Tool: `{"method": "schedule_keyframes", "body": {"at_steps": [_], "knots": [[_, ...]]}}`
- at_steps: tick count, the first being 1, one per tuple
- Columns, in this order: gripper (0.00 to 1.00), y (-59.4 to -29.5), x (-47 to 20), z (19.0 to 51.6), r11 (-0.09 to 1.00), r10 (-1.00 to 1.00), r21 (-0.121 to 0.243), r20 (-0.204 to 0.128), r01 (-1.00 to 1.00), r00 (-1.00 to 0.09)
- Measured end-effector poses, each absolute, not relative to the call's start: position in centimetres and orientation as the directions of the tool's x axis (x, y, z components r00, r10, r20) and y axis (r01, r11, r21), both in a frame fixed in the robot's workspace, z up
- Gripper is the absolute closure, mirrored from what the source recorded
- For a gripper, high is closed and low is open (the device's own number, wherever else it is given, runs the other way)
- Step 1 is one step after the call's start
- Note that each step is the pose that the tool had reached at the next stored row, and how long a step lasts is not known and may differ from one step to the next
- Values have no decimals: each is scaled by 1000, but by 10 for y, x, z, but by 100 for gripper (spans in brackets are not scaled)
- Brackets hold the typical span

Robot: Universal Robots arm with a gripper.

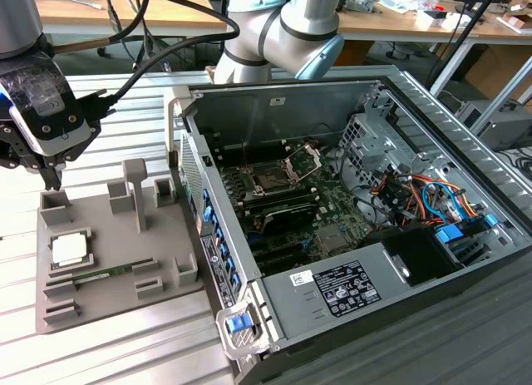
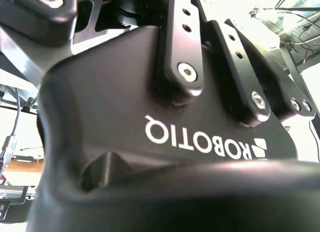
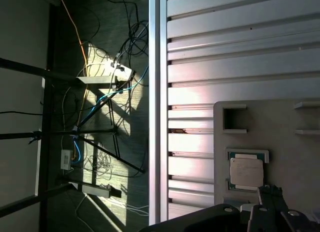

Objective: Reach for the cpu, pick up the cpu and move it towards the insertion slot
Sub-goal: 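Reach for the cpu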

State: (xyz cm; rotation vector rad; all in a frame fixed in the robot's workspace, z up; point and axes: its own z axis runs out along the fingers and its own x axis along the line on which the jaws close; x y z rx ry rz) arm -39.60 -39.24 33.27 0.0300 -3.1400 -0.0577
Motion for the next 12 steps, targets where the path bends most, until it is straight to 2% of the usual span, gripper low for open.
{"method": "schedule_keyframes", "body": {"at_steps": [12], "knots": [[89, -392, -396, 330, 999, -19, 37, 1, -19, -1000]]}}
